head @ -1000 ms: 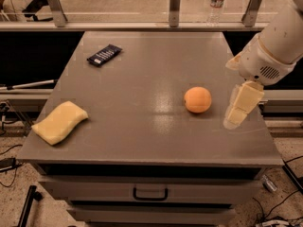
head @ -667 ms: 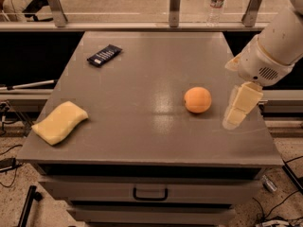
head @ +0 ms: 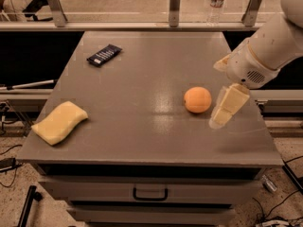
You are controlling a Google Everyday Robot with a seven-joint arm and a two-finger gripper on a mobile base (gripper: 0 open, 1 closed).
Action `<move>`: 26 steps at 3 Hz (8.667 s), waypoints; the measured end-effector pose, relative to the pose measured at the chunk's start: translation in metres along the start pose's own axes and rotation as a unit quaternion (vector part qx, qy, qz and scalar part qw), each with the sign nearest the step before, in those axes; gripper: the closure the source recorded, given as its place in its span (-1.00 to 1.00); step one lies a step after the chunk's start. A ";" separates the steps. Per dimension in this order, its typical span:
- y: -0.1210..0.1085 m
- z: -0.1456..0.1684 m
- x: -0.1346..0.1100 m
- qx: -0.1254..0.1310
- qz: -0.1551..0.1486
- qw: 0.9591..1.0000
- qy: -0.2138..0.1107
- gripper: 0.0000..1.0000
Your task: Move orange near rxbar blueberry
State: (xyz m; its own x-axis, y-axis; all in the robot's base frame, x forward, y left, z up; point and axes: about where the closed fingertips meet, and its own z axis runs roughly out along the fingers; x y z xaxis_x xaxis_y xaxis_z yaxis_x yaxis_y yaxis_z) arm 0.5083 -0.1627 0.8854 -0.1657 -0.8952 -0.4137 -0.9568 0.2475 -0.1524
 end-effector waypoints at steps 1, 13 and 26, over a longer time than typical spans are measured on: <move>0.003 0.018 -0.009 -0.001 -0.018 1.000 -0.025 -1.00; -0.109 0.070 -0.147 0.100 -0.102 0.972 -0.189 1.00; -0.152 0.181 -0.261 0.017 -0.067 0.935 -0.348 -1.00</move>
Offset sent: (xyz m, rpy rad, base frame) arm 0.0115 0.0251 -0.0553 0.0841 -0.0513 0.0679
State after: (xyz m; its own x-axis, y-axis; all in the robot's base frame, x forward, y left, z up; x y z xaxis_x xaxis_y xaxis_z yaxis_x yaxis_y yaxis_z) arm 0.7401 0.1004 0.8543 0.1624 -0.4631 -0.8713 -0.9478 0.1724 -0.2683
